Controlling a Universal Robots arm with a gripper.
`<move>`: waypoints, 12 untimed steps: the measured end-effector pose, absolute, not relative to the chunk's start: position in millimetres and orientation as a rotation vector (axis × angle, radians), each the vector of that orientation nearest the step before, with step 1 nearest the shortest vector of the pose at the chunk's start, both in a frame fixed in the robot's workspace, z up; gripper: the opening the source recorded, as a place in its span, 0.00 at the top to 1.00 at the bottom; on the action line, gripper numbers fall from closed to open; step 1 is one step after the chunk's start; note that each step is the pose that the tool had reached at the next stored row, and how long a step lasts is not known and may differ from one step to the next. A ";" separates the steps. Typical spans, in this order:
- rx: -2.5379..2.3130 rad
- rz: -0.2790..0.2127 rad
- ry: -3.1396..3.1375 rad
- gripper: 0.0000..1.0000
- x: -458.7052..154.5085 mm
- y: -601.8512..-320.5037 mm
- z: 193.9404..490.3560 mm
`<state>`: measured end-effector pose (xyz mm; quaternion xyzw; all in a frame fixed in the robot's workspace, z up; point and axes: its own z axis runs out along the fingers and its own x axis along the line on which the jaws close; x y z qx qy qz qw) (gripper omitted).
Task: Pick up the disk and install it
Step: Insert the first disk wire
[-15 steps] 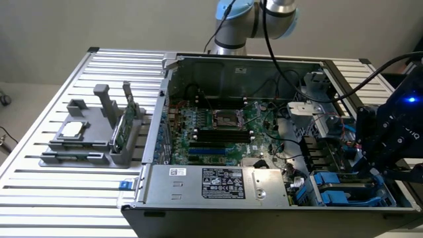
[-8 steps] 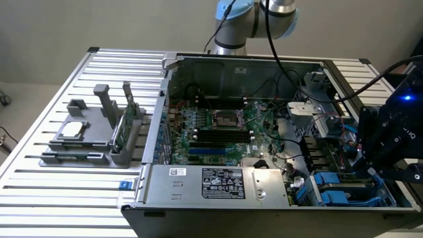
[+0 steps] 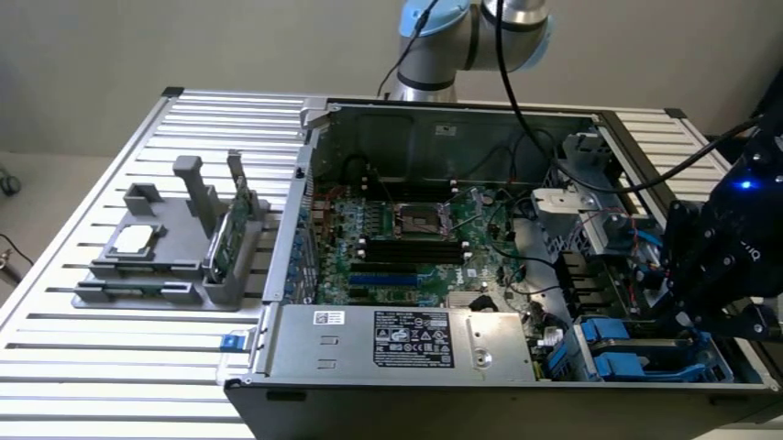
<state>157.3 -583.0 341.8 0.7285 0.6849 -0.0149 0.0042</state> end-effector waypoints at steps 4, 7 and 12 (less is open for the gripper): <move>2.307 -0.049 2.121 0.84 157.6 -582.4 342.7; 2.317 -0.056 2.113 0.84 157.7 -581.8 345.7; 2.328 -0.102 2.121 0.84 157.8 -575.6 347.8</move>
